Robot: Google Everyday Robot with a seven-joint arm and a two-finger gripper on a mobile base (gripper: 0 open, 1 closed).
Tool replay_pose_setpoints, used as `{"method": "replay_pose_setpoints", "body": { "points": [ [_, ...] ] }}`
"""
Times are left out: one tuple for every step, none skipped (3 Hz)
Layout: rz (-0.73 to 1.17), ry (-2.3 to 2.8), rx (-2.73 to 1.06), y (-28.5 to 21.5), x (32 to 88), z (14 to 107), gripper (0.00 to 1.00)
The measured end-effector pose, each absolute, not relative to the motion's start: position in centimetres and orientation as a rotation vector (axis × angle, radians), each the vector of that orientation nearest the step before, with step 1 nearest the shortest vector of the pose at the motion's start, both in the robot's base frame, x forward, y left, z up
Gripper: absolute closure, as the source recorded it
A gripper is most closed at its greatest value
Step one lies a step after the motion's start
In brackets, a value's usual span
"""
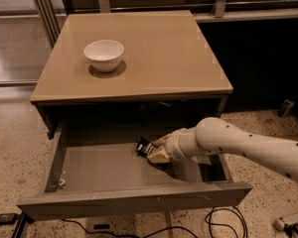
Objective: Place rxbar chocolate into top drawer
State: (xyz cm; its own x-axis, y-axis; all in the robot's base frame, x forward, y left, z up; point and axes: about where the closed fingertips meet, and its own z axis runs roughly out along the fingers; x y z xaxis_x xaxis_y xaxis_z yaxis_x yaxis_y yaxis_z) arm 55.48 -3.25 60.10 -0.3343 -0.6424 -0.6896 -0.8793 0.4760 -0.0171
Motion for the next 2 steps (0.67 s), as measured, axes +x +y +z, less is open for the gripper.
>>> {"method": "replay_pose_setpoints", "body": {
  "points": [
    [0.481, 2.089, -1.254, -3.24, 55.48, 60.10, 0.50],
    [0.481, 2.089, -1.254, -3.24, 55.47, 60.10, 0.19]
  ]
}}
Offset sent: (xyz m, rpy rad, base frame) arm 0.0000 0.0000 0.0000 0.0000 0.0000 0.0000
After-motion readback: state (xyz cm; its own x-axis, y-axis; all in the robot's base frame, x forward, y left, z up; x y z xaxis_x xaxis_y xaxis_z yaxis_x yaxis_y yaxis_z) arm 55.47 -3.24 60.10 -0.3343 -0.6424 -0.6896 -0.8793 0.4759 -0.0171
